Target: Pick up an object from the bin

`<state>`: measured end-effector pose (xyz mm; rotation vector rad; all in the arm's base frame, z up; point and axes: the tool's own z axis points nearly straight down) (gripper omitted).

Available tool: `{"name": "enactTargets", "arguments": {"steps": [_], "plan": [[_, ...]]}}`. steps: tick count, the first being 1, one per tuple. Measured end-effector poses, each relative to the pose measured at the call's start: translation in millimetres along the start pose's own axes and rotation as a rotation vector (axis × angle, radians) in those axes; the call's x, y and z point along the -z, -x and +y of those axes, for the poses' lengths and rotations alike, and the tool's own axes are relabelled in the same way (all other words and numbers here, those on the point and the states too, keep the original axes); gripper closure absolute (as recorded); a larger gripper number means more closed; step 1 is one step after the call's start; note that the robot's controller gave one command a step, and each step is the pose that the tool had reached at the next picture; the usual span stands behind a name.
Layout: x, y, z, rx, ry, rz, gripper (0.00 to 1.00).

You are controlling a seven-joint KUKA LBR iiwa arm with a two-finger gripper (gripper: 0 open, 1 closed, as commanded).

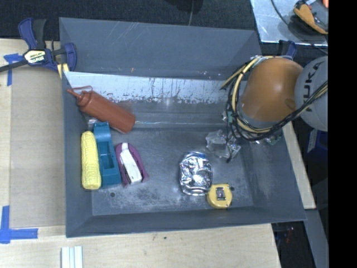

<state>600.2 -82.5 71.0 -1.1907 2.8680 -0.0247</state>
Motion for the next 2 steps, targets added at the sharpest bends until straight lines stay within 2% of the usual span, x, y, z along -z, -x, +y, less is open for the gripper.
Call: {"name": "enactTargets", "arguments": {"steps": [1, 2], "plan": [[0, 21.1, 7, 0.097, -0.006, -0.008, 1.00], [2, 68.9, 95, -0.092, -0.010, -0.006, 1.00]]}}
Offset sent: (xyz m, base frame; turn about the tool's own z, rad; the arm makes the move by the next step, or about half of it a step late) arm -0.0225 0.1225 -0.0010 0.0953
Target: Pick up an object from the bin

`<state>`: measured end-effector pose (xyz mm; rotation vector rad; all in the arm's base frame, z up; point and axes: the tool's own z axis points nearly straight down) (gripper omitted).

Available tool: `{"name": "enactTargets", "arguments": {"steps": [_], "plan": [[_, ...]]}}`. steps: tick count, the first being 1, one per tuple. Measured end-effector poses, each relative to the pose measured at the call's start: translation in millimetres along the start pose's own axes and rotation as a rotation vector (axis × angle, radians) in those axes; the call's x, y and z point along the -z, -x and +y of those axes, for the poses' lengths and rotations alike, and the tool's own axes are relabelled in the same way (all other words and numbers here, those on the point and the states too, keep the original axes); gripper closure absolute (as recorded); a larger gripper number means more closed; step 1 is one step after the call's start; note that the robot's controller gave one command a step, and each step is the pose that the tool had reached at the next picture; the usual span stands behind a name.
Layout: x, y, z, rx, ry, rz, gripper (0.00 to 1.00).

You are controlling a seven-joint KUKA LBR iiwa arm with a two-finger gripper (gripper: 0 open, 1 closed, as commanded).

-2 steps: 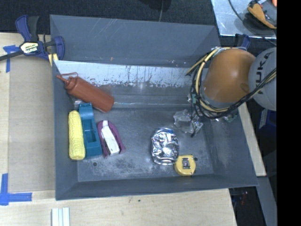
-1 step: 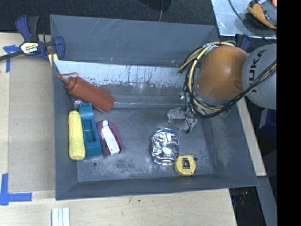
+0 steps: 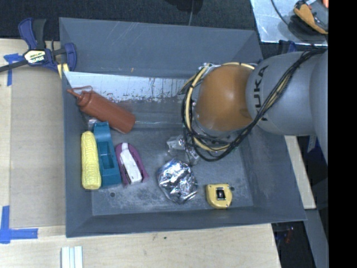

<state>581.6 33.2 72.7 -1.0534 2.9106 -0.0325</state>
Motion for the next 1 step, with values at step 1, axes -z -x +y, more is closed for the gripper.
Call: {"name": "enactTargets", "arguments": {"steps": [1], "plan": [[0.6, -1.7, -1.5, -0.013, 0.008, -0.006, 1.00]]}}
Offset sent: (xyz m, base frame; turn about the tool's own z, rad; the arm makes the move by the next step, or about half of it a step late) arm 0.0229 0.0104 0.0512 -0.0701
